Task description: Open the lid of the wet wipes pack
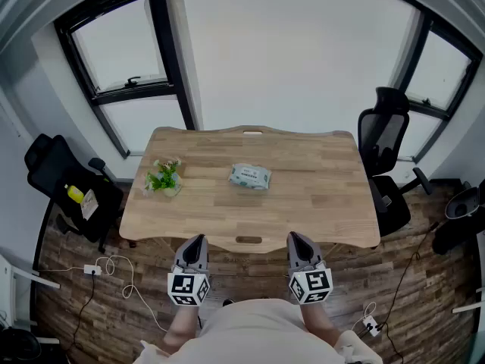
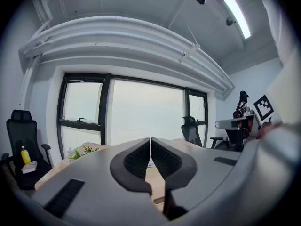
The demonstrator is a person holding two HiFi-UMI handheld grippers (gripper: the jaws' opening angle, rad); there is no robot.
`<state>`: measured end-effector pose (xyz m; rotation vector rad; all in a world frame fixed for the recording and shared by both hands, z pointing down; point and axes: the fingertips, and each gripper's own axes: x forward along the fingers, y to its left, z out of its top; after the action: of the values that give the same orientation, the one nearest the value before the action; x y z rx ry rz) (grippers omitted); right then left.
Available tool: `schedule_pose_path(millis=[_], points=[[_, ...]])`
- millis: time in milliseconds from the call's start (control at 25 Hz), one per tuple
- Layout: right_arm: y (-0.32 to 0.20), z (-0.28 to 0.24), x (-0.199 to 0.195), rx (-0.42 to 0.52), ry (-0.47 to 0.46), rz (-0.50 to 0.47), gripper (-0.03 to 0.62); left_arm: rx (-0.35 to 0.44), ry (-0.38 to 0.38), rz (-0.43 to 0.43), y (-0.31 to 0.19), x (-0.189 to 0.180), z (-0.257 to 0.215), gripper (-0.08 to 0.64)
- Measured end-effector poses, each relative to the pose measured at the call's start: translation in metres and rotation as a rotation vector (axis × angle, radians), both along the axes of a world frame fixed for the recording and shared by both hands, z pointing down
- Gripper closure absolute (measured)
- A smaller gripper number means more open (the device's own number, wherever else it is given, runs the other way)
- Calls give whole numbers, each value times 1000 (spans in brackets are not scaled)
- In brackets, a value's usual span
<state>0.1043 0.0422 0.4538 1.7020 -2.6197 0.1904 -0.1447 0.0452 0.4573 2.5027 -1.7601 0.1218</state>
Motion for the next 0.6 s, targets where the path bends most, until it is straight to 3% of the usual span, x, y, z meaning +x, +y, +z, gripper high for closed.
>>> schedule_pose_path(millis=[600], points=[[-4, 2, -12, -7, 4, -11, 585, -13, -5, -10, -2, -10, 6, 538]])
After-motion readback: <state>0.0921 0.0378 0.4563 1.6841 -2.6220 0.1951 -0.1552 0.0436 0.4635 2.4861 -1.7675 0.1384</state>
